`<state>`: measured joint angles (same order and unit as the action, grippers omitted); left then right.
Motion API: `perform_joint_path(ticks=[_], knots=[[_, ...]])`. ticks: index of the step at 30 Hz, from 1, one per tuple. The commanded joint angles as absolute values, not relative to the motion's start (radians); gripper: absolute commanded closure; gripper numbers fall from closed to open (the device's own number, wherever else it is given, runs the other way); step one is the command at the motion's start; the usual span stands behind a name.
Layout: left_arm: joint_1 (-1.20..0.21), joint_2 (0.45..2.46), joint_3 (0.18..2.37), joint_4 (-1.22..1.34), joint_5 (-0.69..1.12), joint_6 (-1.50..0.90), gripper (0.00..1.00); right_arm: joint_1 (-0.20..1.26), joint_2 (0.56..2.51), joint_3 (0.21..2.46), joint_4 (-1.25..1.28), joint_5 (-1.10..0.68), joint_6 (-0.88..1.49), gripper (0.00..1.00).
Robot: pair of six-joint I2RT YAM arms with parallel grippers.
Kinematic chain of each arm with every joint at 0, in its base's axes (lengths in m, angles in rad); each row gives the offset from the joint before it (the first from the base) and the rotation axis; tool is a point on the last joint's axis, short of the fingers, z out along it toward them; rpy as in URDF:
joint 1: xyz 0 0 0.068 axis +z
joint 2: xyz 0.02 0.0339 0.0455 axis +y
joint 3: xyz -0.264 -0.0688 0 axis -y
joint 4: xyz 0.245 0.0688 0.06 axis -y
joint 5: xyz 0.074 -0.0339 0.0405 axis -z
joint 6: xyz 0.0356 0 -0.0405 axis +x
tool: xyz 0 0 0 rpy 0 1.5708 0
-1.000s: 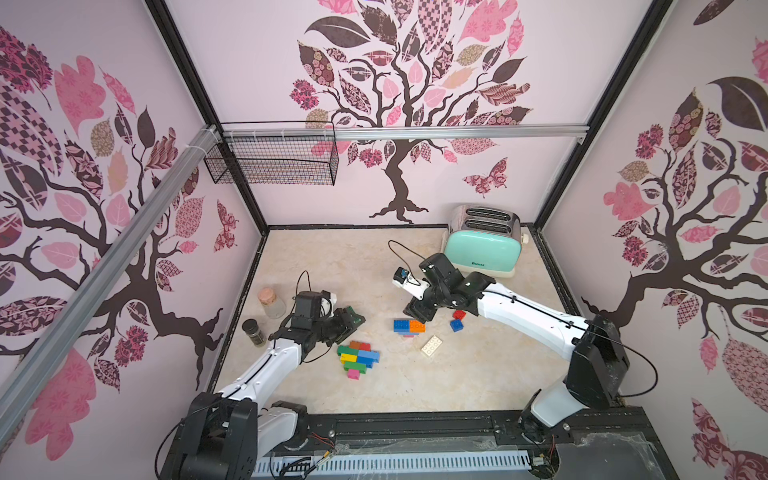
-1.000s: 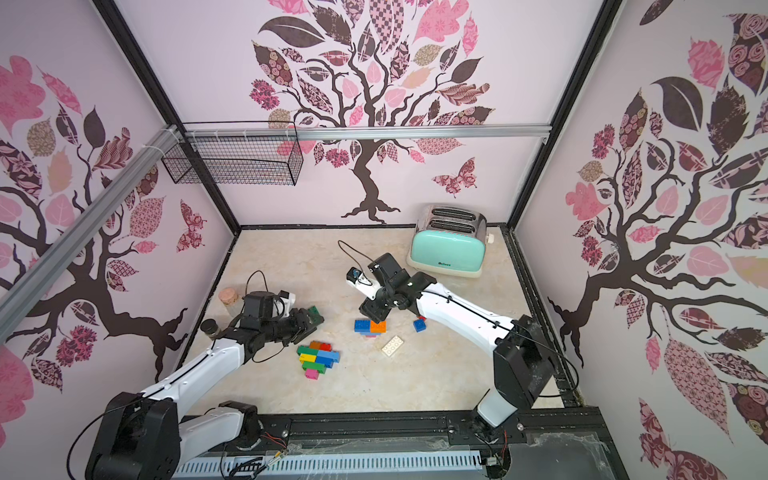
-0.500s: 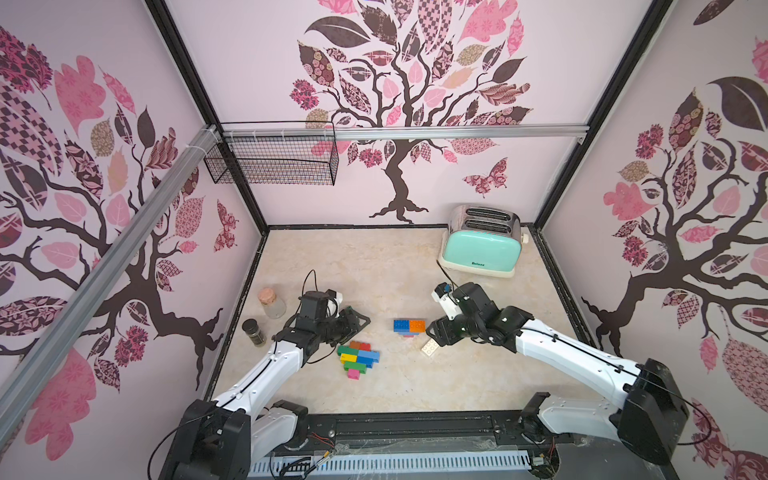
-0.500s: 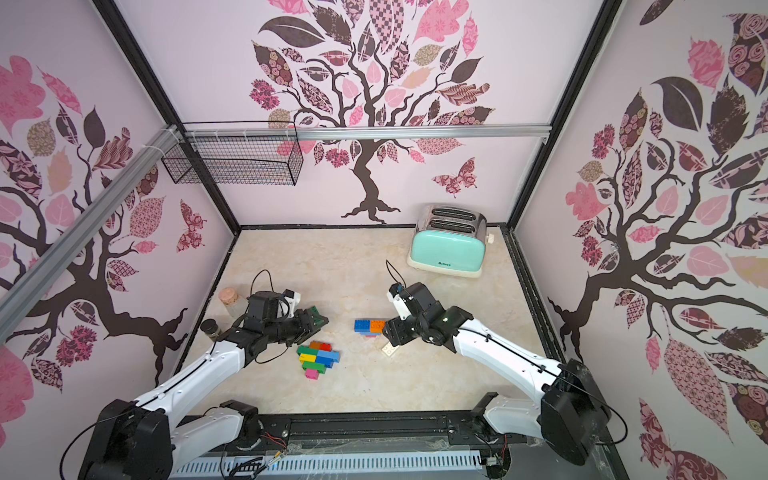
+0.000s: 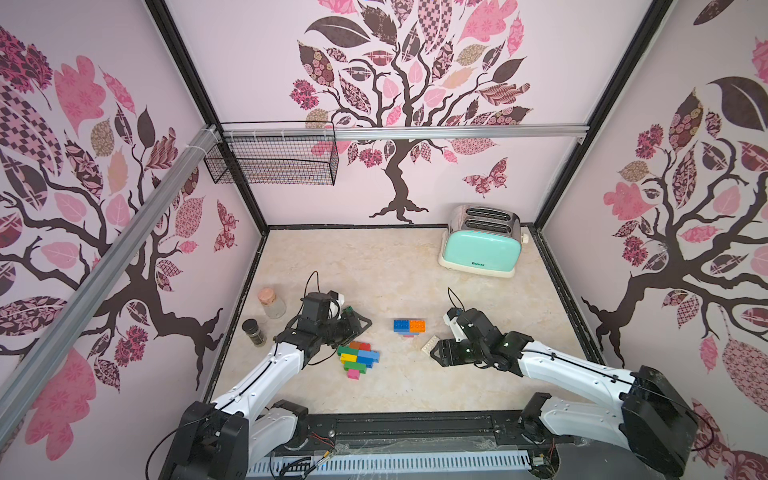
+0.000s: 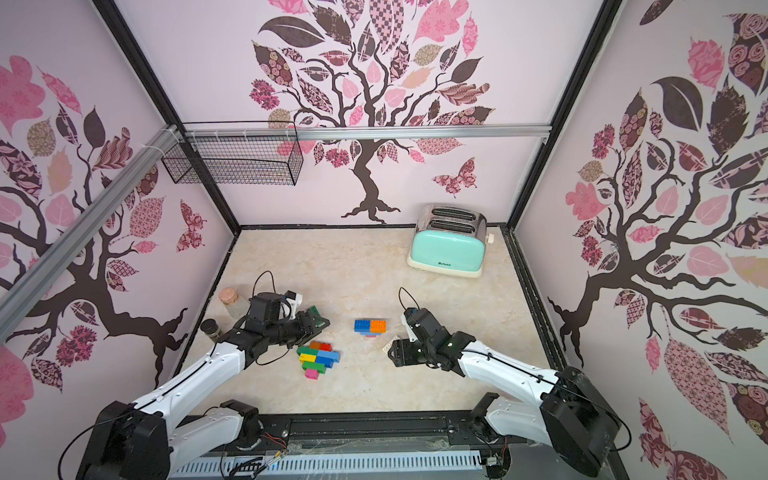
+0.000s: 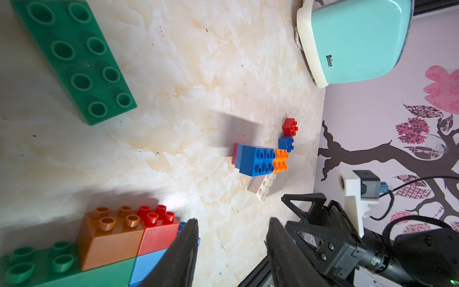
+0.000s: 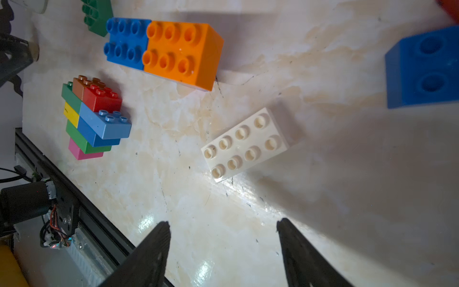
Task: Assemble a heart with lego
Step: Pick up the lego brick from the center of the board.
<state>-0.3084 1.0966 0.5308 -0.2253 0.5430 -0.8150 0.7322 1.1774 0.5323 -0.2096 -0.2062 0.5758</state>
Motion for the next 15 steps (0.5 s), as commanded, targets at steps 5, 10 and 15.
perform_joint_path(ticks=[5,10,15], knots=[[-0.311,1.096,0.529,-0.218,0.543,-0.807,0.51,0.738,1.272,0.535,-0.096,-0.140,0.639,0.26],[-0.311,1.101,0.528,-0.218,0.545,-0.806,0.51,0.766,1.322,0.558,-0.035,-0.112,0.644,0.25],[-0.311,1.098,0.525,-0.215,0.544,-0.807,0.51,0.811,1.411,0.620,-0.077,-0.060,0.598,0.24]])
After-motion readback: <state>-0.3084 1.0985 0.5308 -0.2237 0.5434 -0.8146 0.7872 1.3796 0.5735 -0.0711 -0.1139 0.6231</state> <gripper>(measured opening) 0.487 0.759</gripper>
